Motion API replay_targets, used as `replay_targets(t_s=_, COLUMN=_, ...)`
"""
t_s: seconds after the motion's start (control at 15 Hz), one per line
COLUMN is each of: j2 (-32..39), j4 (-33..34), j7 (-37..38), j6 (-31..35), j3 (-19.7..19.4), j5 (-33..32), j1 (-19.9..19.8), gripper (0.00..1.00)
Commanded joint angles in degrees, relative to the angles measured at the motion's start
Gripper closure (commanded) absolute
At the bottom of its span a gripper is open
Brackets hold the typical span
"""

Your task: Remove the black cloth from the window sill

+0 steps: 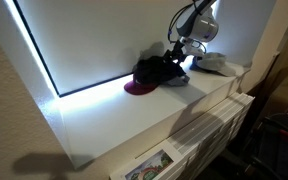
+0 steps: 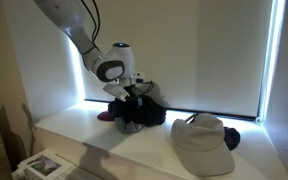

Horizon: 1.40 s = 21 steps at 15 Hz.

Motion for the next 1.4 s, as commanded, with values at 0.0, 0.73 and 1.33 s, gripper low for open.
replay_targets(t_s=0.0, j2=-0.11, j4=0.05, j7=-0.06, j6=-0.11, j3=-0.53, j5=0.37, j1=0.59, gripper=0.00)
replay_targets(t_s=0.73, j2=0.79, j4=0.63, j7=-5.32, j6=4.17, j3=5.20, j5=3.98, j1=-3.46, gripper=0.62)
replay_targets(t_s=1.33, j2=1.45, j4=1.15, j7=-6.94, j6=4.72, j3=7.88, j5=4.13, j1=-6.22, gripper=1.00)
